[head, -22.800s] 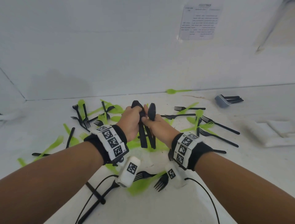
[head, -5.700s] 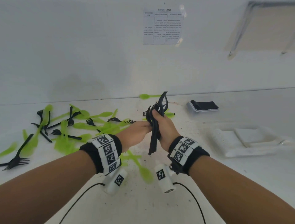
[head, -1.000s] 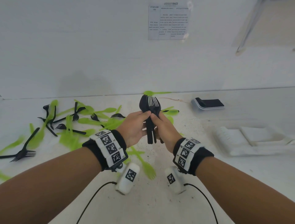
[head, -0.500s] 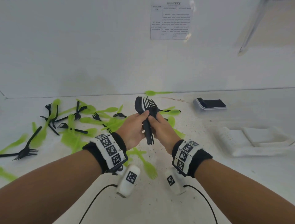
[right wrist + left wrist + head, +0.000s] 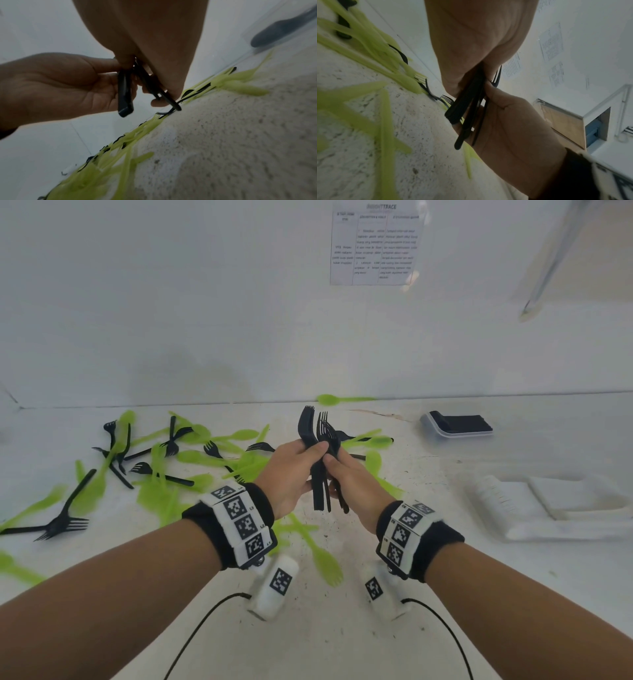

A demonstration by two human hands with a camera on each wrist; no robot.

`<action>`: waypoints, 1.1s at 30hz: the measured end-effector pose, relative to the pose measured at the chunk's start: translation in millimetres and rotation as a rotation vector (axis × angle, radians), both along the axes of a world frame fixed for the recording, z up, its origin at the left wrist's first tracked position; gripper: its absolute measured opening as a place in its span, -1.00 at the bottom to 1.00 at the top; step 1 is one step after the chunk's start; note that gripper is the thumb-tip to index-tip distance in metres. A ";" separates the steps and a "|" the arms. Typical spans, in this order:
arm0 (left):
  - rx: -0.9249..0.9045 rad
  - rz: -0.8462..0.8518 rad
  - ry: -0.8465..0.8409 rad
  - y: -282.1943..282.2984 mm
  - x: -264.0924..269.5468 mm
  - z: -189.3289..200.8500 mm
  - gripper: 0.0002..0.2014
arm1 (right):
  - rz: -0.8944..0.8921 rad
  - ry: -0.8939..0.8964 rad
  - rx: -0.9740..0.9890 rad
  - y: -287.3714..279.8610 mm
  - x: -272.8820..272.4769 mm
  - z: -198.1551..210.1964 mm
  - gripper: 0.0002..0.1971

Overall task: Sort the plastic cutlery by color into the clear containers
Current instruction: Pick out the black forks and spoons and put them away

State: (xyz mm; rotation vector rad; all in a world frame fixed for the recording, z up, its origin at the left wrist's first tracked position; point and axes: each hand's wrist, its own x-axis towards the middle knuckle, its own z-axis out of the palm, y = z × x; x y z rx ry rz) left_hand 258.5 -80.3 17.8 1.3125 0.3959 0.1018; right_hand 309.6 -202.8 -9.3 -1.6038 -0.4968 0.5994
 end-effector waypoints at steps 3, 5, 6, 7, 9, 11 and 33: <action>0.030 0.054 -0.001 -0.3 0.6 -3.4 -0.80 | 0.046 -0.008 -0.018 0.7 0.6 4.0 -0.68; 0.029 0.109 0.005 0.2 2.3 -4.6 -0.84 | 0.054 -0.010 -0.017 -0.3 2.6 4.9 -0.72; 0.022 0.129 0.009 0.1 3.2 -3.7 -0.85 | 0.049 -0.001 -0.010 -0.6 3.5 4.3 -0.71; 0.018 0.138 0.015 -0.1 4.0 -2.2 -0.86 | 0.034 0.012 -0.005 -0.7 3.6 4.3 -0.69; 0.050 0.134 0.028 0.4 5.1 -0.1 -0.87 | -0.039 0.015 -0.016 0.0 5.1 2.9 -0.69; 0.106 0.143 0.030 1.2 5.9 0.4 -0.86 | -0.171 -0.018 -0.039 1.9 8.8 -2.4 -0.69; -0.049 0.063 0.003 9.4 4.6 1.2 -0.84 | -0.273 -0.225 0.108 4.2 8.8 -4.9 -0.67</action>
